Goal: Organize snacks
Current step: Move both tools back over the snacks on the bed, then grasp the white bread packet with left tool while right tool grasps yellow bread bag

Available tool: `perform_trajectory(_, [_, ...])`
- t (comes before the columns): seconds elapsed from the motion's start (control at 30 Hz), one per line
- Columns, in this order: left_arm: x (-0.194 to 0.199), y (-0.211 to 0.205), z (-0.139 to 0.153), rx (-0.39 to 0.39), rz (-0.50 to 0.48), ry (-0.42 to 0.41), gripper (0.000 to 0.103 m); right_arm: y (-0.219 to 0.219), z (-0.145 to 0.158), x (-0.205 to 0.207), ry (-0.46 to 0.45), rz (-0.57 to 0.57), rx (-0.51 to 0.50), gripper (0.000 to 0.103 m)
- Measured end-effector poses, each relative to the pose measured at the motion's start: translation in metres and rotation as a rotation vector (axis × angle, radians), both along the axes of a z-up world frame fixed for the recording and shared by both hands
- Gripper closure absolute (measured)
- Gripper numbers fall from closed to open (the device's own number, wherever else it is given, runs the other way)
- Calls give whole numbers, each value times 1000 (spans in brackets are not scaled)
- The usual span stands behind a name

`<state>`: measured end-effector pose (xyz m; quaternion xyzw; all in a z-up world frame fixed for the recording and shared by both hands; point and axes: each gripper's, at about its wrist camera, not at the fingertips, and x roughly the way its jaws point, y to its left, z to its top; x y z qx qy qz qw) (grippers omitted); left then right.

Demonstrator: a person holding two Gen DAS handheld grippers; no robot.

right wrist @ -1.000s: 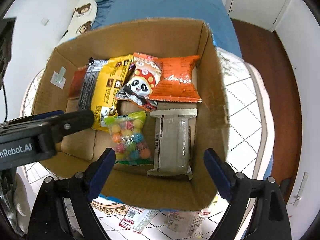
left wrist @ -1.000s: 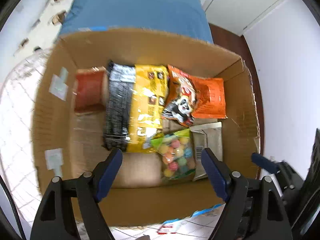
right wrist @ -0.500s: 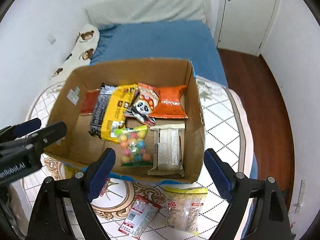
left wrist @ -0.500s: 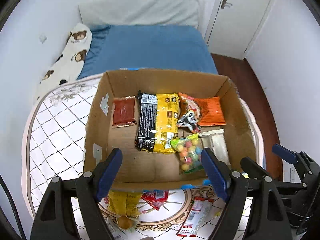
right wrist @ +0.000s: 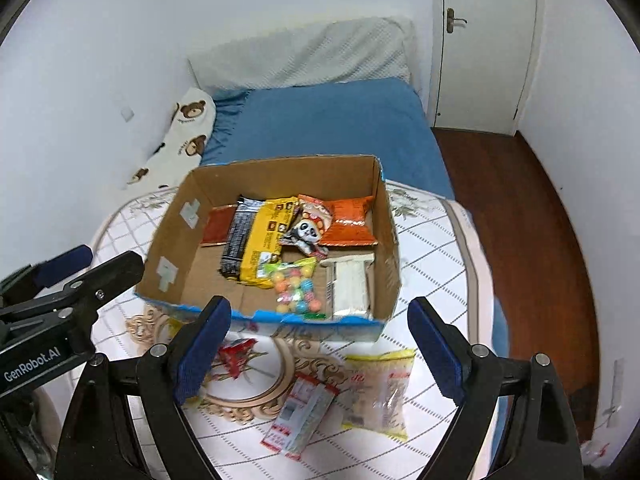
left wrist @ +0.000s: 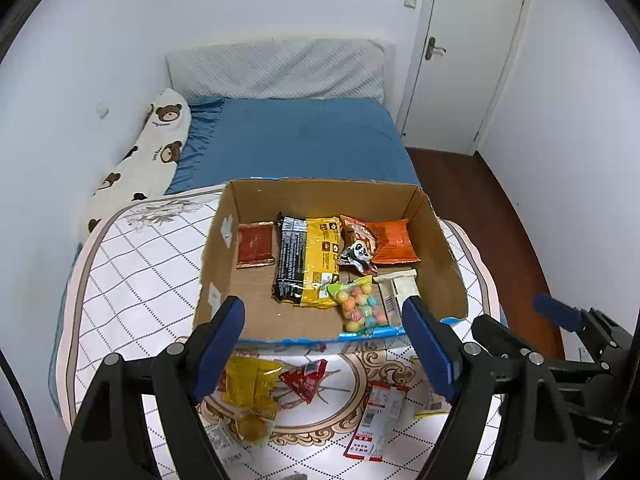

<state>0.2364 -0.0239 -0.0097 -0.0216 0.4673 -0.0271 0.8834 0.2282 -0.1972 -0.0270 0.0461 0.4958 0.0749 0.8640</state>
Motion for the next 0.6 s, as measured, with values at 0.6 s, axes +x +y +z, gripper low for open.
perform_trajectory(0.6, [-62,103,-185,127,253,484,23,-44,-203,-7,445,-88,22,11])
